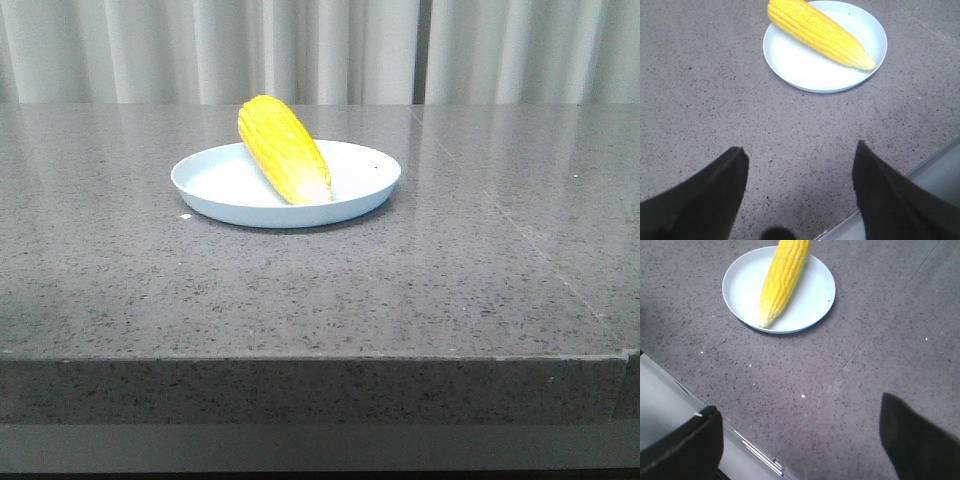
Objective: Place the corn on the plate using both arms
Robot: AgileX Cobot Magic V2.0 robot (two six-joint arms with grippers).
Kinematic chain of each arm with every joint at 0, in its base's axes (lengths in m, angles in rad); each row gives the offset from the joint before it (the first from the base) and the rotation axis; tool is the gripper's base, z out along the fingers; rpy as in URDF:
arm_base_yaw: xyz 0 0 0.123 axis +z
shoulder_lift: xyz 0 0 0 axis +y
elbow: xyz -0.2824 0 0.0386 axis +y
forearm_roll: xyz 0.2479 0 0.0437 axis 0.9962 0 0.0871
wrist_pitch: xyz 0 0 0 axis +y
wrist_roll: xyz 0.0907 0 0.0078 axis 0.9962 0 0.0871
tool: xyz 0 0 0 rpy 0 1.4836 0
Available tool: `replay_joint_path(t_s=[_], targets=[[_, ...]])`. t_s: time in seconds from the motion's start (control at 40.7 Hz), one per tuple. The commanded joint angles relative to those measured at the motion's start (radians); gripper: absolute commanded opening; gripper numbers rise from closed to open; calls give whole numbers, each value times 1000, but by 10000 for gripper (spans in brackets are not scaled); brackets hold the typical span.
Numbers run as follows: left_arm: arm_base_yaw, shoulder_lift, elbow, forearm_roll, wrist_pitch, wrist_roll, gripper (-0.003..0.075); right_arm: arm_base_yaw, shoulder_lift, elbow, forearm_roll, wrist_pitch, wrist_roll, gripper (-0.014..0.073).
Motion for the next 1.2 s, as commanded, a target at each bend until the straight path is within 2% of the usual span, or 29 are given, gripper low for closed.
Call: replay_joint_path(t_s=[0.0,0.196,0.565,0.638,0.736,0.884,1.006,1.129,1.178], targets=[[-8,-4,-25,4,-77,-14,438,-3,-102,36,2,-63,-10,655],[-8,-4,-25,4,-77,-14,438,-3,-218,110,2,-34,-10,655],[-8,-4,-25,4,-78,-14,437,-3,-222,118,14,-5,-5,654],[-8,-4,-25,4,-78,-14,409,-3,-222,118,16,-5,13,632],[-8,-4,-25,4,-78,-14,310,-3,-222,118,19,-5,24,537],[-8,-4,-25,4,-78,-14,111,-3,-222,118,19,-5,24,276],[-8,-4,-25,4,-78,-14,-9,-3,-222,118,21,-4,24,89],[-8,-4,-25,6,-78,-14,-20,-3,-222,118,41,-4,24,-74],[-8,-4,-25,6,-78,-14,-20,-3,-222,118,46,-4,24,-62]])
